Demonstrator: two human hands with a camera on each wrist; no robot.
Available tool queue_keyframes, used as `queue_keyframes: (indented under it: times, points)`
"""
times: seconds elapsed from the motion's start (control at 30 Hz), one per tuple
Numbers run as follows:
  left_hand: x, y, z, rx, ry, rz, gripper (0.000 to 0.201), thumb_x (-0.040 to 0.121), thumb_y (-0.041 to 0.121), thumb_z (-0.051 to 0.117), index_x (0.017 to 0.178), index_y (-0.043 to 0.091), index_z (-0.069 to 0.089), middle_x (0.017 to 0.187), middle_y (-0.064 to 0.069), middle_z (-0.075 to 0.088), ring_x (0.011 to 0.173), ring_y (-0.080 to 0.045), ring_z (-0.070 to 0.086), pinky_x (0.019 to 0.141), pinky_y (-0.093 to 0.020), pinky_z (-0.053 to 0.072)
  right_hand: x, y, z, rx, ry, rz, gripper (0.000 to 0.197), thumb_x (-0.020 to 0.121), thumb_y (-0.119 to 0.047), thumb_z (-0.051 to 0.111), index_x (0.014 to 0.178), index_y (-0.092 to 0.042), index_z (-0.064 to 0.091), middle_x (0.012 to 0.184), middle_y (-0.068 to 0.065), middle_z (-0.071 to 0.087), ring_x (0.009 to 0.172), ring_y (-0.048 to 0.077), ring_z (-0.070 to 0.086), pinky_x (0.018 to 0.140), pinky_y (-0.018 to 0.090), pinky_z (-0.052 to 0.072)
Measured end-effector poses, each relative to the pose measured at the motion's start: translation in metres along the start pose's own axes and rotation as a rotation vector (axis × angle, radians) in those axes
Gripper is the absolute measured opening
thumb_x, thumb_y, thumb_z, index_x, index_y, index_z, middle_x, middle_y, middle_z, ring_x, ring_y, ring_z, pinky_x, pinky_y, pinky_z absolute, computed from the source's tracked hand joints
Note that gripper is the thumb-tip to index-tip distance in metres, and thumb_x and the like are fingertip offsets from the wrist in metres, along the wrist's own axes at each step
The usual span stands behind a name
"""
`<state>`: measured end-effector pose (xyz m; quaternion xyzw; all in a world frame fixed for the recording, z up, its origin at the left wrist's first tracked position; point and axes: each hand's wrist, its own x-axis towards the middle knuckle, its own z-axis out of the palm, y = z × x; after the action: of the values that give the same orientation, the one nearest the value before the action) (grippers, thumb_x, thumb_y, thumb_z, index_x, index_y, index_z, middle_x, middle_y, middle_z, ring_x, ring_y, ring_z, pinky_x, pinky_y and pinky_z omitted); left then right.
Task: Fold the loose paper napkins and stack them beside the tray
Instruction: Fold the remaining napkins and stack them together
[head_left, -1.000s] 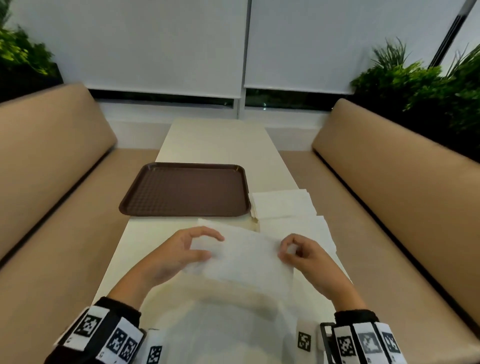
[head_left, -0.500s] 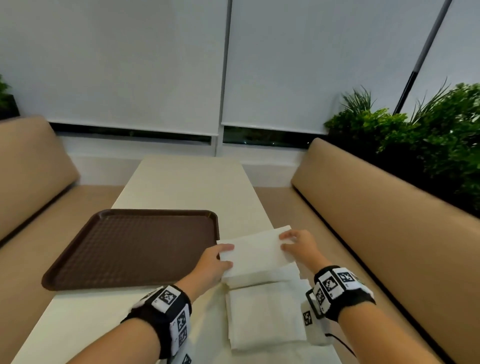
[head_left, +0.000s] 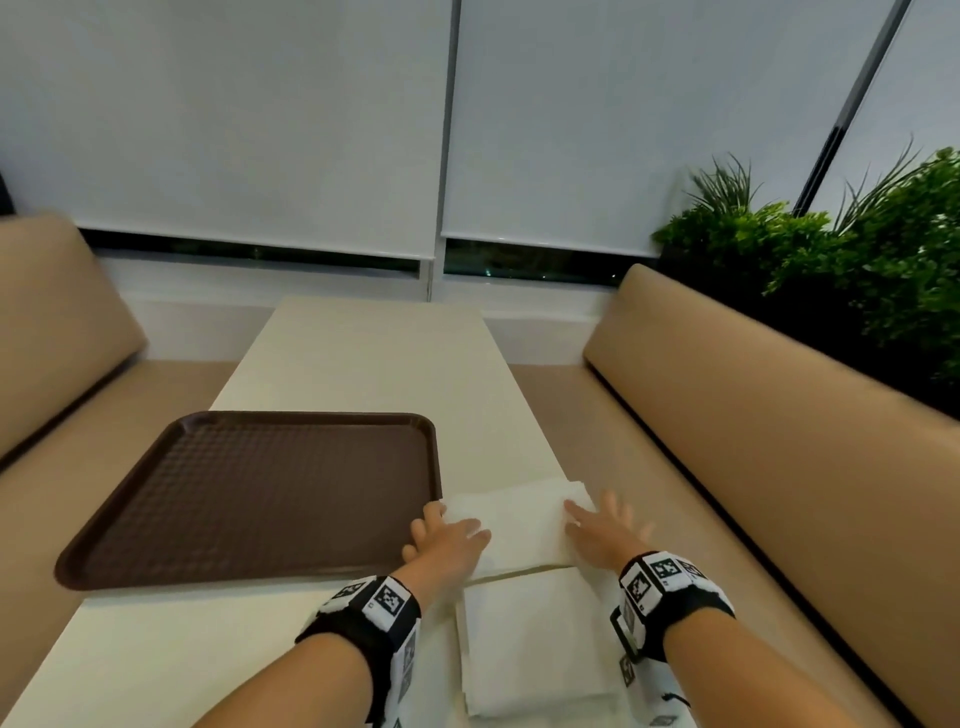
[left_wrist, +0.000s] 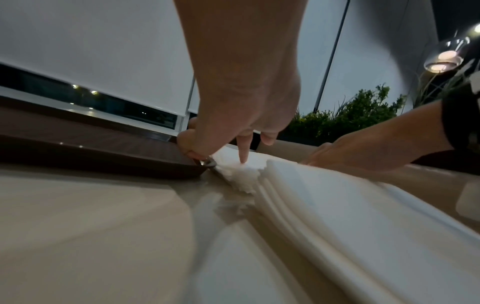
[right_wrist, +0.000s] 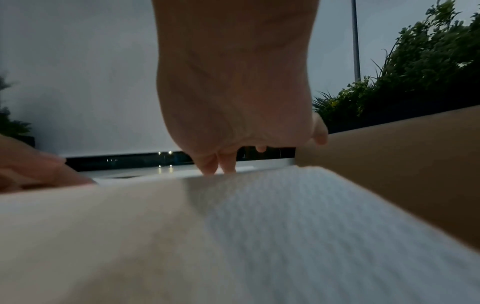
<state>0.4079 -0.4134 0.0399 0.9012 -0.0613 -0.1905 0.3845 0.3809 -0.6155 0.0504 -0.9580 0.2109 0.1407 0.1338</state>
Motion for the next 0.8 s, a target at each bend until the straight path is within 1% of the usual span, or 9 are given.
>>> queue_keyframes:
  times: [0.07,0.17,0.3,0.4,0.5,0.6,0.67,0.73,0.8]
  points:
    - [-0.014,-0.003,-0.014,-0.002,-0.013,0.096,0.031,0.096,0.044,0.043,0.125,0.039,0.05,0.137,0.004,0.021,0.128,-0.023,0.024,0.106,-0.033,0.022,-0.019,-0.007,-0.009,0.137,0.125,-0.052,0.051,0.101,-0.043,0.027,0.15,-0.039,0.013,0.159,0.006,-0.016,0.144,0.032,-0.02,0.11,0.064,-0.007]
    - [-0.052,-0.015,-0.044,-0.162,-0.055,0.246,0.023,0.097,0.034,0.049,0.118,0.037,0.057,0.13,0.007,0.037,0.123,-0.016,0.037,0.106,-0.031,0.031,-0.069,-0.027,-0.015,0.336,0.364,-0.184,0.052,0.099,-0.041,0.04,0.148,-0.038,0.023,0.158,0.002,0.005,0.145,0.025,-0.002,0.112,0.059,0.005]
    - [-0.14,-0.054,-0.082,-0.326,-0.095,0.365,0.019,0.095,0.026,0.055,0.101,0.038,0.069,0.104,0.01,0.065,0.094,-0.009,0.061,0.088,-0.024,0.046,-0.16,-0.058,0.009,0.39,0.257,-0.43,0.039,0.094,-0.038,0.053,0.132,-0.041,0.045,0.138,-0.012,0.034,0.13,0.011,0.025,0.108,0.043,0.024]
    - [-0.208,-0.102,-0.096,-0.31,-0.089,0.339,0.023,0.094,0.026,0.056,0.099,0.045,0.068,0.104,0.013,0.065,0.09,-0.005,0.06,0.081,-0.017,0.046,-0.217,-0.074,0.045,0.383,0.043,-0.516,0.032,0.093,-0.04,0.054,0.125,-0.043,0.049,0.13,-0.016,0.041,0.123,0.006,0.031,0.107,0.036,0.029]
    - [-0.269,-0.16,-0.1,-0.303,-0.11,0.249,0.021,0.092,0.031,0.056,0.101,0.048,0.066,0.107,0.015,0.064,0.091,-0.004,0.06,0.084,-0.018,0.045,-0.249,-0.087,0.081,0.319,-0.141,-0.461,0.038,0.093,-0.041,0.053,0.13,-0.032,0.05,0.136,-0.01,0.041,0.129,0.011,0.034,0.108,0.035,0.033]
    - [-0.325,-0.215,-0.1,-0.324,-0.081,0.116,0.014,0.086,0.05,0.059,0.099,0.052,0.064,0.106,0.016,0.065,0.088,-0.006,0.061,0.084,-0.02,0.045,-0.26,-0.099,0.118,0.193,-0.222,-0.371,0.055,0.093,-0.044,0.054,0.141,-0.019,0.042,0.149,-0.002,0.032,0.138,0.018,0.027,0.113,0.038,0.028]
    - [-0.358,-0.249,-0.097,-0.332,-0.024,0.041,0.025,0.074,0.061,0.059,0.097,0.053,0.064,0.101,0.018,0.067,0.087,-0.007,0.062,0.086,-0.02,0.045,-0.261,-0.108,0.135,0.155,-0.2,-0.319,0.066,0.09,-0.048,0.055,0.145,-0.017,0.035,0.154,0.001,0.023,0.141,0.021,0.021,0.114,0.042,0.026]
    - [-0.384,-0.273,-0.092,-0.371,0.031,-0.037,0.013,0.081,0.048,0.064,0.093,0.05,0.068,0.098,0.011,0.069,0.086,-0.011,0.063,0.083,-0.014,0.044,-0.256,-0.115,0.145,0.13,-0.125,-0.252,0.075,0.087,-0.053,0.058,0.146,-0.016,0.03,0.155,0.003,0.021,0.142,0.024,0.02,0.111,0.046,0.027]
    - [-0.404,-0.292,-0.088,-0.421,0.068,-0.06,0.024,0.09,0.018,0.064,0.091,0.041,0.073,0.094,0.0,0.071,0.083,-0.016,0.064,0.076,-0.006,0.043,-0.248,-0.12,0.147,0.102,-0.064,-0.195,0.078,0.084,-0.056,0.061,0.144,-0.016,0.031,0.151,0.005,0.028,0.138,0.026,0.026,0.106,0.047,0.031]
